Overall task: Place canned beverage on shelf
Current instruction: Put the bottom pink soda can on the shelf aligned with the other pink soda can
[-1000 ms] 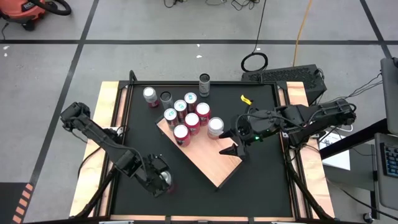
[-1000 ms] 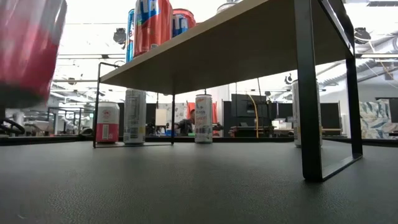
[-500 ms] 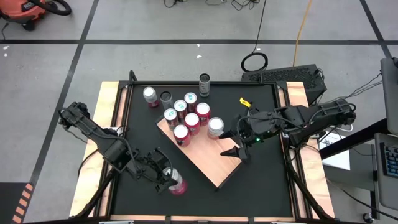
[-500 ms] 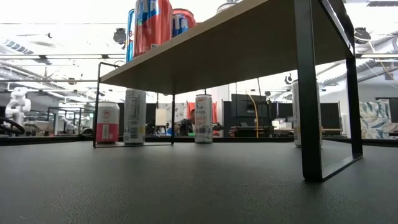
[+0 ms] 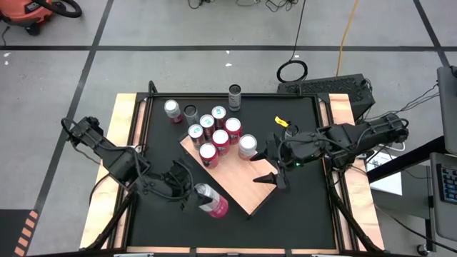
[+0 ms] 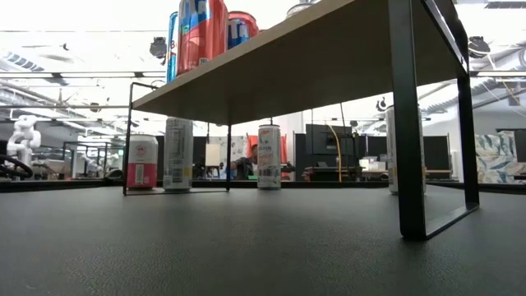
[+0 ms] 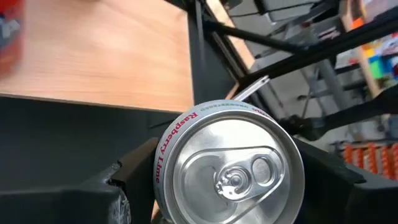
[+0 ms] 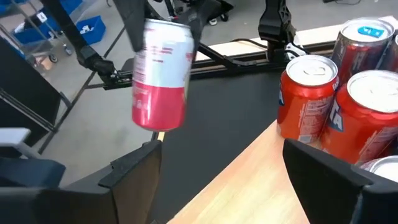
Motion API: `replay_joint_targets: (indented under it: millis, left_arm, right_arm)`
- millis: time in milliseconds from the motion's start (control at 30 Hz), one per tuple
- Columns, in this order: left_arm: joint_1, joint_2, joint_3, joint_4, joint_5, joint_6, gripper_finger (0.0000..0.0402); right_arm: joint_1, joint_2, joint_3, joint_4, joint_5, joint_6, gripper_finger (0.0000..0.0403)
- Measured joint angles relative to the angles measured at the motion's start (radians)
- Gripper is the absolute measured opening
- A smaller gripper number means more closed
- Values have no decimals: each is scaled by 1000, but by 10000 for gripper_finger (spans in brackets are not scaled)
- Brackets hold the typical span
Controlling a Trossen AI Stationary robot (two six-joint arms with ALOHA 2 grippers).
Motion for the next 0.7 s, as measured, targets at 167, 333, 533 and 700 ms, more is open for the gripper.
replay_joint_targets:
  millis: [167, 333, 533, 700]
  left_arm:
    - [-1, 0, 0, 70, -36, -11, 283]
    - [1, 0, 0, 116, -116, -11, 283]
    - [14, 0, 0, 131, -143, -33, 283]
    - [31, 0, 0, 146, -142, -35, 283]
  right_arm:
    - [1, 0, 0, 10, -7, 55, 313]
    - [21, 0, 0, 23, -8, 92, 313]
    - [40, 0, 0, 65, -6, 124, 313]
    - [39, 0, 0, 69, -5, 139, 313]
